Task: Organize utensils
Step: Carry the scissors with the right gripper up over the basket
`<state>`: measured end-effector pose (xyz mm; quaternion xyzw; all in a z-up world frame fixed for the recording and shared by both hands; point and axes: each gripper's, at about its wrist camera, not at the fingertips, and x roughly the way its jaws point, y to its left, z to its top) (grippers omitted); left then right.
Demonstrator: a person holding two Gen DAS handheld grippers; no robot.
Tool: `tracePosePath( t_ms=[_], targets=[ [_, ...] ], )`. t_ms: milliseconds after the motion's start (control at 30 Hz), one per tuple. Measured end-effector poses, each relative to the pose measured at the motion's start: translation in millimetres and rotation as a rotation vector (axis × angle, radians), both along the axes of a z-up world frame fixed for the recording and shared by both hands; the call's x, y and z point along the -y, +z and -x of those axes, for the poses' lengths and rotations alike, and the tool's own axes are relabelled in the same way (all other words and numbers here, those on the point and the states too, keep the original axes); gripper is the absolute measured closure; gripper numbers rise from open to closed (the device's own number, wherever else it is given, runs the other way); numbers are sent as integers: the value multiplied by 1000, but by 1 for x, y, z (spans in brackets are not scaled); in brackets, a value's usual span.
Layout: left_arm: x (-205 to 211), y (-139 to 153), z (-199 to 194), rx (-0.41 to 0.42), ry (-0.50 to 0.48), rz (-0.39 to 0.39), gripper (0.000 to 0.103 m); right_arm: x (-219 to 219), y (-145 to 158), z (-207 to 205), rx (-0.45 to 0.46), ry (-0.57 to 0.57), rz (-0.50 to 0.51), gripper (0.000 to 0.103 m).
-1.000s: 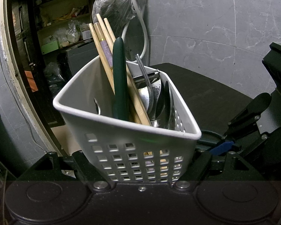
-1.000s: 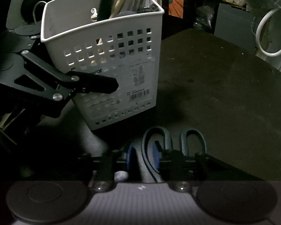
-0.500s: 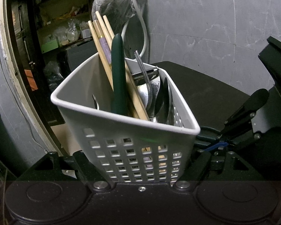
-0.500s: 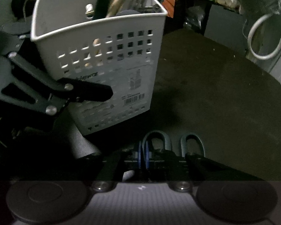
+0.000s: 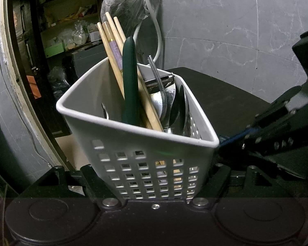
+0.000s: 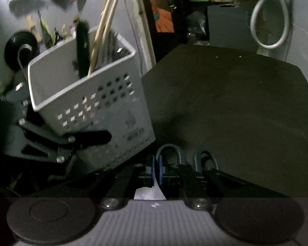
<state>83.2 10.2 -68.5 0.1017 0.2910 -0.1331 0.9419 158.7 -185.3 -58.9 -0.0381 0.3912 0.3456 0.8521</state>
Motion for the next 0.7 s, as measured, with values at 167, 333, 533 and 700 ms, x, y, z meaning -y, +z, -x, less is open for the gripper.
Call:
tracePosePath(
  t_ms=[167,333,533,700],
  targets=[
    [0,0,0,1,0,0,24,25,13,-6,-27,-56,-127,98],
    [0,0,0,0,0,0,24,60,16,-18,-100,-163,-346,98],
    [0,0,0,1,1,0,24,99,4,-29,-164,-295,-507,98],
    [0,0,0,0,0,0,24,105,7,-26,-137,-305,-532,98]
  ],
)
